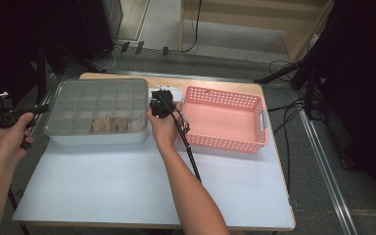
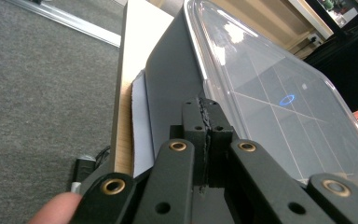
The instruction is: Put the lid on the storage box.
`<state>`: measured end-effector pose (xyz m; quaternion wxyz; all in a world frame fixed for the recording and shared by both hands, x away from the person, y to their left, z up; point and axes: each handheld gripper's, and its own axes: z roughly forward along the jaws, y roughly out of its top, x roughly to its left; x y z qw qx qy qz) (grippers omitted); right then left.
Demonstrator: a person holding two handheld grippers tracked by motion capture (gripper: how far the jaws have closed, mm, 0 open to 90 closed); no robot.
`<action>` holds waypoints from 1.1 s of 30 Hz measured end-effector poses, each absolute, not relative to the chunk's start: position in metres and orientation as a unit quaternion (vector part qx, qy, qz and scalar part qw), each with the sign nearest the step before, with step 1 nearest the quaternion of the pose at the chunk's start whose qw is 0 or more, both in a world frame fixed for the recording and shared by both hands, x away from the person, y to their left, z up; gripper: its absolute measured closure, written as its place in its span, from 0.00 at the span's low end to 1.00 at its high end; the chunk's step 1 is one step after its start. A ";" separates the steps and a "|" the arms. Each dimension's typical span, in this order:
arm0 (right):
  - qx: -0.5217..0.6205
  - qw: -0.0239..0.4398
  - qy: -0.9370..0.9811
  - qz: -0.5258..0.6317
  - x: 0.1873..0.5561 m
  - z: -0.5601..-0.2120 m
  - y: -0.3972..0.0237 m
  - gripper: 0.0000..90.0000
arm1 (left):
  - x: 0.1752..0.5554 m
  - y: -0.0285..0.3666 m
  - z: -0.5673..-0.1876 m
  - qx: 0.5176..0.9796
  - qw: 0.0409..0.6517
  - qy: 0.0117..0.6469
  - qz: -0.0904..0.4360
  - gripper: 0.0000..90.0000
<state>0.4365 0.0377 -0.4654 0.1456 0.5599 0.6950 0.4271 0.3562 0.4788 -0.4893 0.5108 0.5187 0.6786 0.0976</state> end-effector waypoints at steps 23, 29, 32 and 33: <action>0.552 0.089 0.669 0.489 0.437 -0.457 0.031 0.77 | 0.350 0.490 -0.481 0.489 0.541 0.677 0.099 0.76; 0.562 0.035 0.671 0.483 0.440 -0.466 0.036 0.67 | 0.355 0.477 -0.479 0.525 0.520 0.666 0.100 0.64; 0.564 0.032 0.671 0.480 0.440 -0.469 0.037 0.67 | 0.357 0.470 -0.478 0.546 0.507 0.659 0.103 0.68; 0.570 0.031 0.668 0.478 0.439 -0.468 0.037 0.69 | 0.358 0.469 -0.478 0.549 0.503 0.659 0.105 0.69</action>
